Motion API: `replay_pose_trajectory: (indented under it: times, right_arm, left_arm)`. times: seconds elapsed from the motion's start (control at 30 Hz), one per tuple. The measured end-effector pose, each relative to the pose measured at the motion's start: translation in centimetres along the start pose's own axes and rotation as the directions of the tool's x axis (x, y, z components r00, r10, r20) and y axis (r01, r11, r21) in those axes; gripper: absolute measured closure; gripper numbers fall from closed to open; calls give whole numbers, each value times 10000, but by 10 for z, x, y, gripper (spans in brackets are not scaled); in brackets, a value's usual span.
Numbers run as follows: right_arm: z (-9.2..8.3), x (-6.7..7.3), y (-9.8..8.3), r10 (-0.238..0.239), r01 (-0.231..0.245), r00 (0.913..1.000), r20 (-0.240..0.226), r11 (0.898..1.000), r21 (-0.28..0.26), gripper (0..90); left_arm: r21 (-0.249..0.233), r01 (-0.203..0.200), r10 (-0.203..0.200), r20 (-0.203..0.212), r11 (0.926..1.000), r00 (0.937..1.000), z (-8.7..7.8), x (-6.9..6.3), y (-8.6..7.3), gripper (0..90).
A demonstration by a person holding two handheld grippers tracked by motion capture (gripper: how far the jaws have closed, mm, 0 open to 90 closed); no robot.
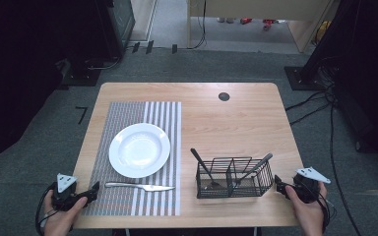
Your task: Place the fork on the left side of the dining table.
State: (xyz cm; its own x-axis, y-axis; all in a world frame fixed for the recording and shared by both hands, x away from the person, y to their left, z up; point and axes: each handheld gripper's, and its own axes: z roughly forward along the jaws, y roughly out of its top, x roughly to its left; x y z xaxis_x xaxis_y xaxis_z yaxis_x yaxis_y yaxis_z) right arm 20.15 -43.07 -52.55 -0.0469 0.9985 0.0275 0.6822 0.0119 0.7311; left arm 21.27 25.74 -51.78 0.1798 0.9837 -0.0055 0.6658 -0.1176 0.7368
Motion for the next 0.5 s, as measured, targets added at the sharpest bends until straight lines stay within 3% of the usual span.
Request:
replay_pose_trajectory:
  times: [0.13,0.27,0.5]
  right_arm:
    - [0,0,0,-18,18,10000,-4,10000,-6,135]
    - [0,0,0,-7,7,10000,-7,10000,1,135]
    - [0,0,0,15,-15,10000,25,10000,-2,134]
  left_arm:
    - [-6,169,-170,-111,9999,9998,1,0,1,152]
    - [-138,71,-71,-46,9999,10000,-3,-6,6,152]
    - [-783,801,-756,587,9937,9954,-16,-11,21,139]
